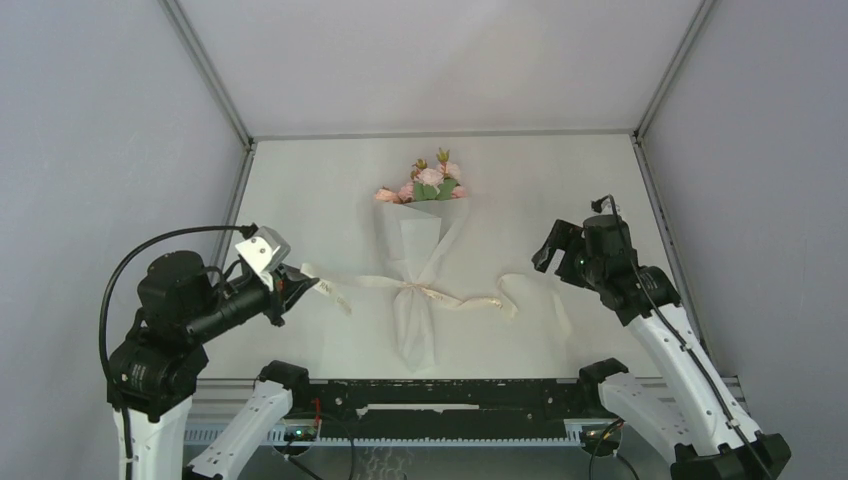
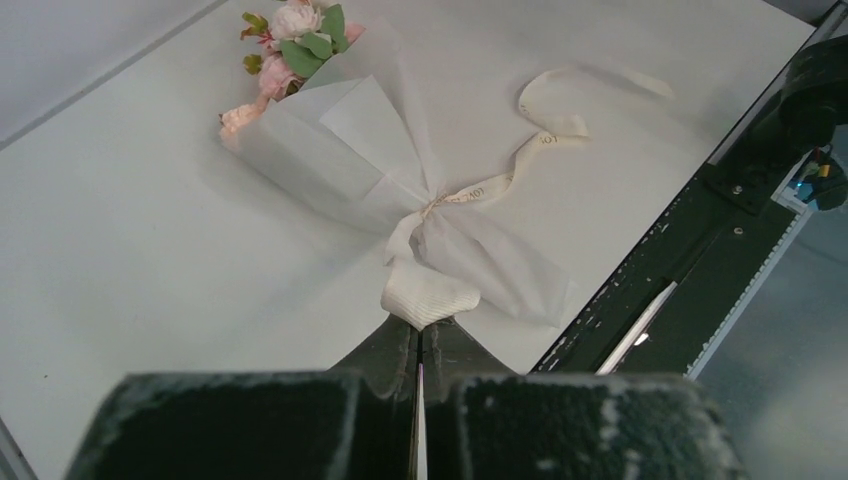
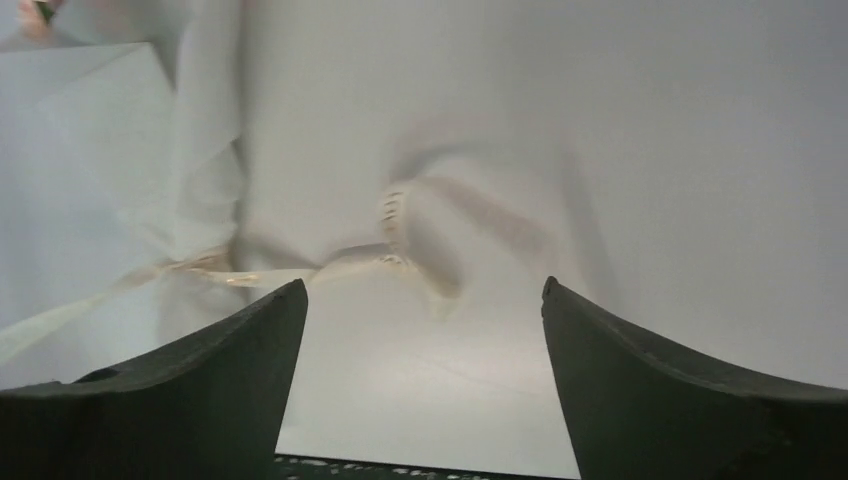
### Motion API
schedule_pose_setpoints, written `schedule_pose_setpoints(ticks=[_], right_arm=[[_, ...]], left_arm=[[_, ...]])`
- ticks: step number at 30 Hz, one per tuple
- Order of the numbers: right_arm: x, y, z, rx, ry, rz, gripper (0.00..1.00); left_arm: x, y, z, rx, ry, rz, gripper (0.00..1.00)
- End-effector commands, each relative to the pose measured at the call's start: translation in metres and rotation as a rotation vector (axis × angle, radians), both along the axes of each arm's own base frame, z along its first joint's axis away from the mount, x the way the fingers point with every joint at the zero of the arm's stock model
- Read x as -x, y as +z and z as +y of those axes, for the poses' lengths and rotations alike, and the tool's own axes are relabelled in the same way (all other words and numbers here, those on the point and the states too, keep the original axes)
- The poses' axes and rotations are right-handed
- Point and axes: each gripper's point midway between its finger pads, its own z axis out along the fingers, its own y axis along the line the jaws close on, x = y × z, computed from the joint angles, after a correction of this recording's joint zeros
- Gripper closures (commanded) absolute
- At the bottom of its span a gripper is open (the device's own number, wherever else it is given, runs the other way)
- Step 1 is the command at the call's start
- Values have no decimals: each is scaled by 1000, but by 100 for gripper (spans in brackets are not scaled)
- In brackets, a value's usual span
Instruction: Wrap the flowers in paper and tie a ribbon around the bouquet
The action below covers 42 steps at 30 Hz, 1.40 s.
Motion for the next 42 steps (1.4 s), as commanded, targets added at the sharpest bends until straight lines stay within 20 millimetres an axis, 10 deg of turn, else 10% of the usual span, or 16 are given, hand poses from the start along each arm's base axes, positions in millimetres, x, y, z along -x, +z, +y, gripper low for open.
schedule_pose_setpoints(ticks=[1, 6, 11, 17, 26, 42], right_arm=[[-11, 28, -8, 26, 12, -144, 1], [-11, 78, 94, -44, 542, -447, 1], [25, 82, 215, -73, 1090, -677, 6], [38, 98, 296, -156, 1342, -963, 0], [29, 62, 343, -179, 1486, -882, 3], [18, 21, 366, -242, 1523, -747, 9]], left_arm=[[-1, -4, -8, 42, -17, 59, 100], [6, -6, -13, 67, -47, 66, 100], [25, -6, -22, 102, -133, 61, 100], [26, 0, -20, 130, -120, -10, 100], [24, -5, -24, 255, -74, -11, 100], [19, 18, -36, 335, -117, -19, 100]])
